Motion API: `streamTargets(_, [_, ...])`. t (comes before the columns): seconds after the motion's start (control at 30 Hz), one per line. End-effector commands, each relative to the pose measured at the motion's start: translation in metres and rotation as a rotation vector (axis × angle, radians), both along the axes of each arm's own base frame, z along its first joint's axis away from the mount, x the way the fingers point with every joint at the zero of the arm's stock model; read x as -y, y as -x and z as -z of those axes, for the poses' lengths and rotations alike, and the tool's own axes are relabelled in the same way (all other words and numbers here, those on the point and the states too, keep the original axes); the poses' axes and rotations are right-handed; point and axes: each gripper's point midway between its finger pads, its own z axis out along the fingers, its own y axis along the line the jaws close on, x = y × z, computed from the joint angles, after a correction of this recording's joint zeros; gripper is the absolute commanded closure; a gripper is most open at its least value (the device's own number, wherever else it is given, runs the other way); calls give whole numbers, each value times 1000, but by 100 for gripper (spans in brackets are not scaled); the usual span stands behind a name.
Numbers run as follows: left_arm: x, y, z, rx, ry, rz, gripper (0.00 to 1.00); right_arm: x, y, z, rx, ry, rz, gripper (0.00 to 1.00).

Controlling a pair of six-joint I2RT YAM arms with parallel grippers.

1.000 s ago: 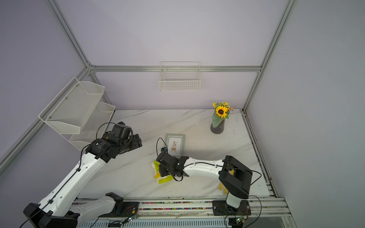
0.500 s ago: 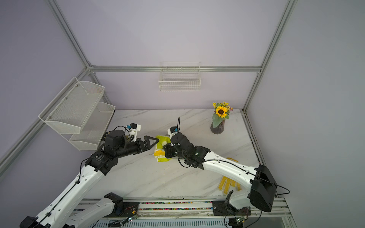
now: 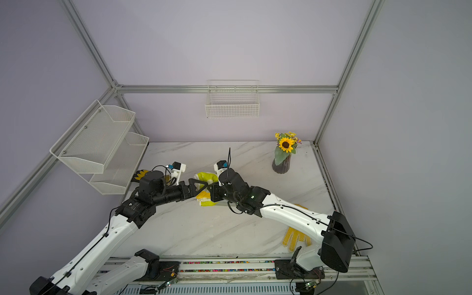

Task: Wipe the picture frame with a cloth
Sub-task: Pick up the cleaning item at the center of the board, then wipe the dirt from the picture frame.

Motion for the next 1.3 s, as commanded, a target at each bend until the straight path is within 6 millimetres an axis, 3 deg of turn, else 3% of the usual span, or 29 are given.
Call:
streamTargets(0.0, [-7,-10,-13,85,-34,-32,0,-3,8,-40,51,-116,-38,100])
streamTargets(0.17, [-3,-16,-22,115,0,-33,2,-7,19,-49,38,-174,-89,100])
streamTargets(0.43, [10,-19,-32,125,76,19,37,-14,21,-43,17,-180,-118,100])
streamTargets(0.53, [19,-17,-37,131,130,67,63,-15,21,-37,11,-173,-119,100])
streamTargets(0.57, [21,-17,-35,120,139,79,79,-14,21,-37,14,-169,-117,94])
streamTargets(0.6, [22,-18,-31,104,137,81,97,-12,20,-38,21,-161,-111,79])
streamTargets(0.63, [21,-21,-27,91,128,72,100,-10,20,-37,26,-151,-104,70])
streamTargets(0.7, [17,-28,-20,81,112,43,100,0,18,-37,46,-115,-74,54])
streamTargets(0.73, [13,-32,-18,78,102,24,100,6,16,-36,52,-91,-52,51])
streamTargets(0.87, [-21,-65,-9,74,-106,-147,100,39,9,-25,59,17,73,49])
streamTargets(1.0, [-63,-99,-4,20,-420,-321,100,68,-9,13,2,191,232,49])
streamTargets(1.1, [-67,-118,-2,-32,-510,-339,100,77,-28,52,-80,287,280,49])
streamTargets(1.27, [-52,-138,37,-139,-631,-298,100,99,-68,105,-168,394,371,49])
